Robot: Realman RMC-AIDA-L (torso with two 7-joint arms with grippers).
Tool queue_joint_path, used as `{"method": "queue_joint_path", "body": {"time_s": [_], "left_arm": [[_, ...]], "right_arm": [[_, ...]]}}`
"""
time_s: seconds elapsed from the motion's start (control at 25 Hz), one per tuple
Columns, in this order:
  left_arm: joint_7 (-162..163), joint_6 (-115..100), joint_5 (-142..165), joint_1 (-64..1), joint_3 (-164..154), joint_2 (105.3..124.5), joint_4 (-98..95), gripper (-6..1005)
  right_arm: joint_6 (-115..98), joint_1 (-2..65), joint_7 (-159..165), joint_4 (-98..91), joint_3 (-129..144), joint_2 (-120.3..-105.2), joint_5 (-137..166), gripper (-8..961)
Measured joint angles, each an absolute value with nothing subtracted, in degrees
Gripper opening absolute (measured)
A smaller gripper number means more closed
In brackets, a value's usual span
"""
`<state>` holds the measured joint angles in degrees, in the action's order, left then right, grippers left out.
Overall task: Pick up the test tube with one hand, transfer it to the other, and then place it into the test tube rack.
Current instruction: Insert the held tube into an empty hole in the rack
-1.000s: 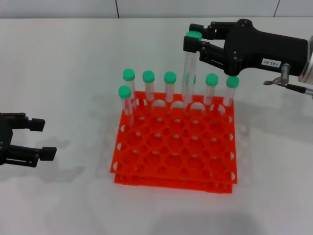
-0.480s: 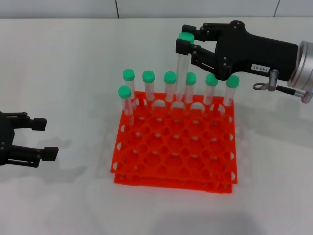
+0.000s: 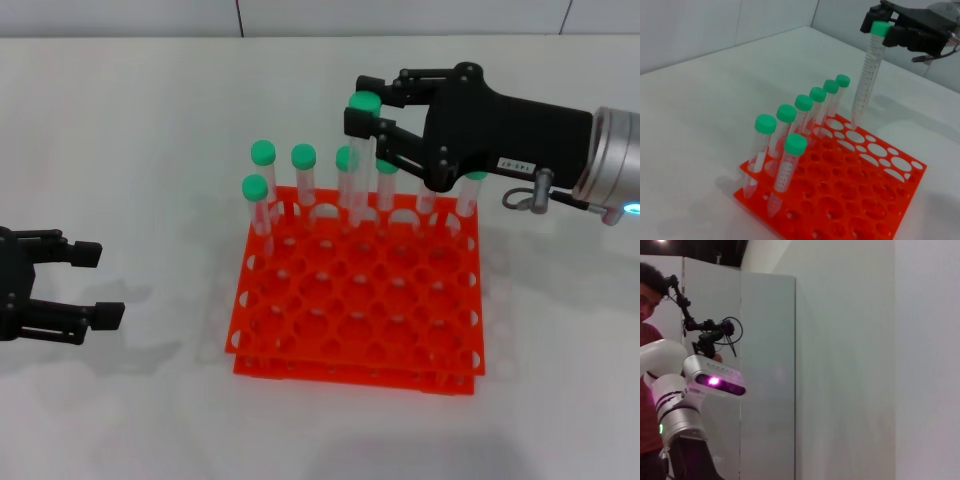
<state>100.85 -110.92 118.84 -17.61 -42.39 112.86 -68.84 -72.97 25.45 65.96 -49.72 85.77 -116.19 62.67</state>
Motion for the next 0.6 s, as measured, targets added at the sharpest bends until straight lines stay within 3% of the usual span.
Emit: {"method": "queue_joint_path", "body": {"time_s": [0.6], "left_arm": [[100.04, -110.83, 118.77, -17.4, -42.36, 113.03, -68.82, 886]], "right_arm": [[-69.21, 25.44, 58.51, -48.66, 92.32, -116.19, 53.22, 273]]}}
